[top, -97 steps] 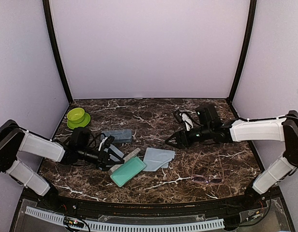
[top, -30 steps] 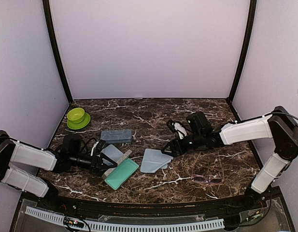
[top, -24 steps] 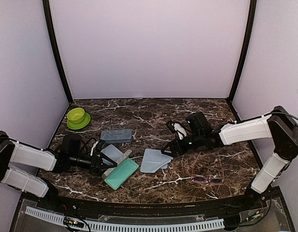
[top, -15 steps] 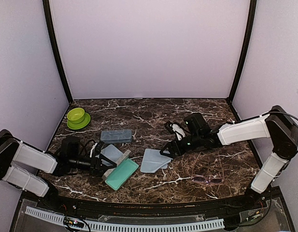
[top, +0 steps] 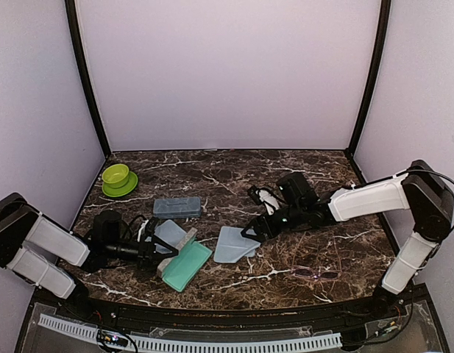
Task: Organize the sunglasses
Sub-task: Place the opened sunglasses case at the center of the board.
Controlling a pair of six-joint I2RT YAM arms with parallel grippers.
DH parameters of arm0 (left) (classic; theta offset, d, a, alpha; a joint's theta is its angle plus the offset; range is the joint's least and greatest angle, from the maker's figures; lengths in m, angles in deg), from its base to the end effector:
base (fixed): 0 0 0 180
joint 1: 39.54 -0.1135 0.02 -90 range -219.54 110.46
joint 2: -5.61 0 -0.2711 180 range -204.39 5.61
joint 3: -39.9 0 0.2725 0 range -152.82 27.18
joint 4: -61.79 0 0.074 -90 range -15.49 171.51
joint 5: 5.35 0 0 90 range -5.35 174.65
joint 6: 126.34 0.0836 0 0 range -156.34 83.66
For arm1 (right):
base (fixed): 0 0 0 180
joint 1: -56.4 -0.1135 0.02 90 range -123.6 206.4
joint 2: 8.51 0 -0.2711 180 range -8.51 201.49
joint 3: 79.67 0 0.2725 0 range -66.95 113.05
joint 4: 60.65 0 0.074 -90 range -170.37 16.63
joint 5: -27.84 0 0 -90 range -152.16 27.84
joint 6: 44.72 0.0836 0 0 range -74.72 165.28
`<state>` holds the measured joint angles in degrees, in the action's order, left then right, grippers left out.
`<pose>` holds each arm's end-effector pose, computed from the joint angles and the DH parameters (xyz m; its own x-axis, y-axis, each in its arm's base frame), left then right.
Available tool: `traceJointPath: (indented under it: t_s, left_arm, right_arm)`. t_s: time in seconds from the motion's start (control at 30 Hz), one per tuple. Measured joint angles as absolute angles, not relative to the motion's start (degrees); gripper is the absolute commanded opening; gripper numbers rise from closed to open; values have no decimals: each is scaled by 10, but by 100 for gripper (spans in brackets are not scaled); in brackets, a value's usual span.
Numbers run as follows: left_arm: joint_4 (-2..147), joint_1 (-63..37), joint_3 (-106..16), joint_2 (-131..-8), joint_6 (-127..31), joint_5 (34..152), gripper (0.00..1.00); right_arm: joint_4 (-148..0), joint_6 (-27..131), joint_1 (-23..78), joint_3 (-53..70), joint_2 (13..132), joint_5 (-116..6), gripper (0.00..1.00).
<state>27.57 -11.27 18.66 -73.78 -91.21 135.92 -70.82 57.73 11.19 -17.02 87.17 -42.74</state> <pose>0.1711 -0.1661 0.0973 -0.9615 -0.0639 -0.2672 0.2397 0.2799 -0.9296 0.2527 0.2940 0.1301 -0.6520 -0.3682 -0.6628 -0.7163 0.5856 0.3794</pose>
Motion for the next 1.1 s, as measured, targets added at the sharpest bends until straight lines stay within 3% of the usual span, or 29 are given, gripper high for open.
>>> traceJointPath:
  t_s: [0.57,1.1]
  left_arm:
    - [490,-112,146,-632,-810,1275,95]
    - [592,-112,126,-599,-769,1226,99]
  right_arm:
    - [-735,577,104,-151,878,-466,78]
    - [-766,580,104,-134,898,-512,73]
